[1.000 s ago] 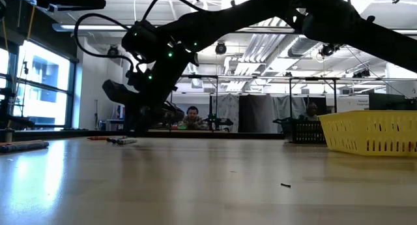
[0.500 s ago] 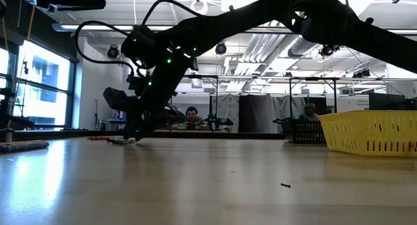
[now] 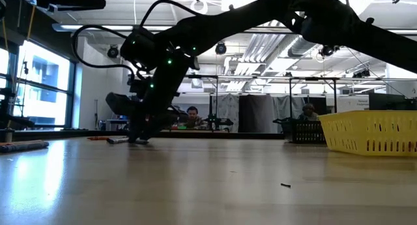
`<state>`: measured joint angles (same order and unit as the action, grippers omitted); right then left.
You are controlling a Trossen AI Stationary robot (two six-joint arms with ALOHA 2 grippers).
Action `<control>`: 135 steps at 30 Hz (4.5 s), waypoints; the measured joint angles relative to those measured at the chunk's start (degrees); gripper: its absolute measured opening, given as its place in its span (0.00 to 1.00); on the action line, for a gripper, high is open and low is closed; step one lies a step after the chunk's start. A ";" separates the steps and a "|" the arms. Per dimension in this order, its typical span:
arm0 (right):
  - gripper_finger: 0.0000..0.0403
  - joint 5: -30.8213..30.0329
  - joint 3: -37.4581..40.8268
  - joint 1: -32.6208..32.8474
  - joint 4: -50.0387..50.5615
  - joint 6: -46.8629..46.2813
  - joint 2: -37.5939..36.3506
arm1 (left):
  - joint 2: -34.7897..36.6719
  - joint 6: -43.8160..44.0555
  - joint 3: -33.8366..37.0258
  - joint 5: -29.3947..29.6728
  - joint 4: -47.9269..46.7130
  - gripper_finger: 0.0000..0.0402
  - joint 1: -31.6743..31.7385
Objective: Sort crayons
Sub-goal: Put the gray crayon into the black basket, then put the orange crayon into the yellow basket
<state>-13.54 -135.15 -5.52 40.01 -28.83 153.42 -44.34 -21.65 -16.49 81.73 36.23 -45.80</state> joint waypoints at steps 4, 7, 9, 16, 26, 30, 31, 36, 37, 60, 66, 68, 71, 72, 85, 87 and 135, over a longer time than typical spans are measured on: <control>0.23 0.00 0.04 0.00 0.55 2.44 0.02 | 0.00 0.00 0.00 0.00 0.00 0.18 0.00; 0.14 0.04 0.04 -0.07 1.58 4.41 0.02 | 0.00 0.00 0.00 0.00 0.00 0.18 0.00; 0.06 0.12 0.00 -0.07 3.21 5.65 0.02 | 0.00 0.00 0.00 0.00 -0.02 0.18 0.00; 0.03 2.78 -0.03 -0.49 14.57 9.52 -1.89 | 0.00 0.57 0.00 0.00 -0.35 0.18 0.00; 0.01 1.48 0.53 2.36 40.54 9.67 -12.58 | 0.02 2.01 0.00 0.00 -0.76 0.18 0.00; 0.01 -0.89 0.57 5.66 47.78 6.18 -16.46 | 0.01 2.10 0.00 -0.01 -1.07 0.18 0.01; 0.00 -1.26 0.57 6.63 49.02 5.04 -17.62 | 0.00 2.10 0.00 0.00 -1.19 0.18 0.00; 0.00 -5.36 5.00 12.22 49.58 -1.42 -23.83 | 0.00 3.56 0.00 0.00 -2.60 0.18 0.00; 0.00 -6.13 7.21 13.39 49.22 -3.34 -25.08 | 0.00 3.56 0.00 -0.02 -2.63 0.18 0.00; 0.00 -16.02 81.85 13.38 5.89 -18.68 -75.54 | 0.02 6.68 0.00 -0.17 1.00 0.18 4.46; 0.00 -16.60 94.14 1.68 -5.67 -13.67 -86.88 | 0.02 10.86 0.00 -0.36 1.13 0.18 9.11; 0.00 -15.60 97.25 -2.24 -9.26 -11.86 -89.01 | 0.02 11.12 0.00 -0.35 1.13 0.18 10.20; 0.00 -15.13 100.24 -7.51 -13.62 -9.55 -90.69 | 0.02 11.13 0.00 -0.37 1.13 0.18 11.43; 0.00 -15.10 100.93 -9.27 -14.59 -8.61 -90.85 | 0.02 11.13 0.00 -0.37 1.14 0.18 11.74; 0.02 -15.99 101.70 -22.06 -19.34 -2.59 -89.99 | 0.02 11.10 0.00 -0.37 1.02 0.18 16.14; 0.02 -15.89 101.70 -22.48 -19.14 -2.59 -89.08 | 0.00 11.10 0.00 -0.38 0.92 0.18 16.67; 0.32 -1.03 88.98 -8.25 -20.13 8.02 -85.70 | -11.76 57.83 -18.44 -26.80 -50.51 0.18 15.03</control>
<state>-14.57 -46.17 -13.77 19.88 -20.81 67.72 -56.10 36.18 -34.94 54.93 -14.28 -30.77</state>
